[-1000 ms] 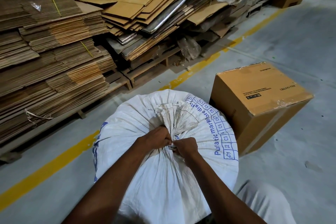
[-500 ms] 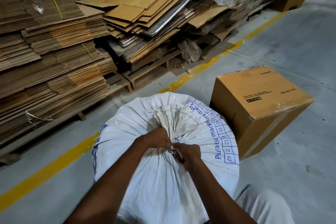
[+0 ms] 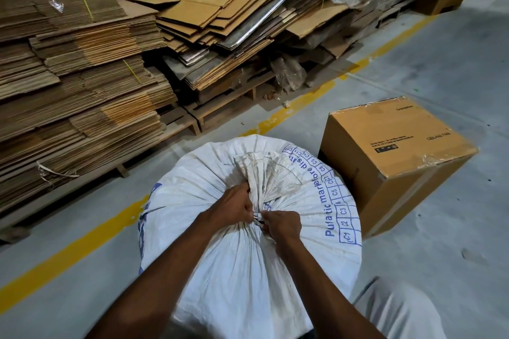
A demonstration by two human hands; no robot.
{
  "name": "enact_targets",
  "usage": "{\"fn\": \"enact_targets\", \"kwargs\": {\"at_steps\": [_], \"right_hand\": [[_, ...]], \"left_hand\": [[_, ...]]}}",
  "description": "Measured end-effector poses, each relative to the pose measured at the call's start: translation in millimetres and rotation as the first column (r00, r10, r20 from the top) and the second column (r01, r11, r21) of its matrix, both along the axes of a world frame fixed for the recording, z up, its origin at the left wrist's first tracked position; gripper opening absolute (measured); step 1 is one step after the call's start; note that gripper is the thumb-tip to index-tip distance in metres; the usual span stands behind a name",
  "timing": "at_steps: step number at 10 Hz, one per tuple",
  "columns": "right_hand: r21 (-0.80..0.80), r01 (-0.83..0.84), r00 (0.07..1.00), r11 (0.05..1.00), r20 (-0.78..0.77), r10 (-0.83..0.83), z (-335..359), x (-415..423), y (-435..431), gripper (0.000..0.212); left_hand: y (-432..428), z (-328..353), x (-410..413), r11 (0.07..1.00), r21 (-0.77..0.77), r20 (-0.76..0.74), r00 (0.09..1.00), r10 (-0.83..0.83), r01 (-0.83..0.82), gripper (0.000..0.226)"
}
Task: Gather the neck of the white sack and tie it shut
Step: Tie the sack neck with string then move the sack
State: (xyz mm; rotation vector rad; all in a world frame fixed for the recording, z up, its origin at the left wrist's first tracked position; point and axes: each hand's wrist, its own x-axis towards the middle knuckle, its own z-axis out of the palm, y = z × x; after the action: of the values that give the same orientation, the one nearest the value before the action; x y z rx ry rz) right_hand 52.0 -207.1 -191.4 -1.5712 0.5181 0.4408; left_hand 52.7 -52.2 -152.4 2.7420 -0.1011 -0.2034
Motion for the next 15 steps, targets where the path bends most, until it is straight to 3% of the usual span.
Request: {"fn": "enact_targets", "kwargs": {"at_steps": [1, 2, 3, 4, 5, 6, 8, 9, 10, 11, 12, 13, 14, 15], "right_hand": [[0.005, -0.023, 1.000, 1.000, 0.019, 0.023, 7.6, 3.0, -3.5, 0.017], [-0.011, -0.027, 0.999, 1.000, 0.024, 0.027, 7.4, 3.5, -12.3, 0.003], [0.001, -0.030, 0.999, 1.000, 0.024, 0.030, 6.6, -0.5, -19.0, 0.002], [0.016, -0.054, 0.998, 0.998, 0.031, 0.053, 9.7, -1.1, -19.7, 0.001], [0.033, -0.076, 0.997, 0.997, 0.019, 0.075, 14.6, 1.1, -20.2, 0.005], [0.038, -0.085, 0.996, 0.996, 0.001, 0.085, 12.8, 2.9, -20.3, 0.012], [0.003, -0.106, 0.994, 0.994, -0.010, 0.106, 18.9, 0.5, -22.6, 0.011], [0.036, -0.126, 0.989, 0.991, -0.067, 0.129, 23.7, 7.8, -24.4, 0.029], [0.004, -0.158, 0.984, 0.987, -0.086, 0.158, 27.2, 16.9, -23.0, 0.018], [0.118, -0.055, 0.989, 0.992, -0.127, 0.070, 24.4, 15.0, -21.0, 0.008], [0.084, -0.102, 0.989, 0.991, -0.098, 0.110, 16.2, 8.8, -15.7, 0.010], [0.187, -0.074, 0.989, 0.979, -0.113, 0.096, 14.3, 12.6, -20.8, 0.013], [0.054, -0.142, 0.985, 0.988, -0.088, 0.147, 19.9, 4.4, -20.7, 0.017], [0.195, -0.094, 0.984, 0.976, -0.129, 0.120, 25.6, 5.0, -24.9, 0.013]], "left_hand": [[0.0, -2.1, -5.3, 0.997, 0.012, 0.145, 0.987, -0.072, 0.071, 0.011], [9.8, -4.3, -13.9, 0.997, -0.068, 0.355, 0.935, -0.009, 0.035, 0.014], [22.2, -0.5, -26.9, 0.995, -0.095, 0.452, 0.892, 0.023, 0.022, 0.010], [12.6, 0.8, -40.6, 0.983, -0.165, 0.400, 0.916, -0.007, 0.080, 0.008], [-4.4, -9.6, -42.8, 0.980, -0.105, 0.336, 0.934, -0.126, 0.170, 0.015], [-9.3, -19.5, -32.8, 0.986, -0.084, 0.293, 0.950, -0.113, 0.143, 0.023], [-7.3, -13.9, -0.5, 0.971, -0.009, 0.054, 0.970, -0.237, 0.238, 0.034], [-4.8, -9.0, 4.5, 0.980, -0.045, -0.064, 0.978, -0.197, 0.194, 0.038], [-6.7, -7.1, 7.9, 0.998, -0.038, -0.161, 0.985, -0.060, 0.055, 0.040], [-11.2, 5.5, 15.7, 0.996, 0.055, -0.312, 0.949, -0.048, 0.068, 0.028], [-11.0, 17.8, 23.9, 0.996, 0.015, -0.407, 0.910, -0.075, 0.088, 0.024], [-8.7, 24.3, 29.7, 0.998, -0.028, -0.418, 0.906, -0.069, 0.063, 0.022], [-11.3, 27.4, 33.0, 0.991, -0.007, -0.353, 0.927, -0.127, 0.133, 0.019], [-16.0, 34.4, 27.7, 0.963, 0.128, -0.189, 0.959, -0.212, 0.238, 0.018]]}}
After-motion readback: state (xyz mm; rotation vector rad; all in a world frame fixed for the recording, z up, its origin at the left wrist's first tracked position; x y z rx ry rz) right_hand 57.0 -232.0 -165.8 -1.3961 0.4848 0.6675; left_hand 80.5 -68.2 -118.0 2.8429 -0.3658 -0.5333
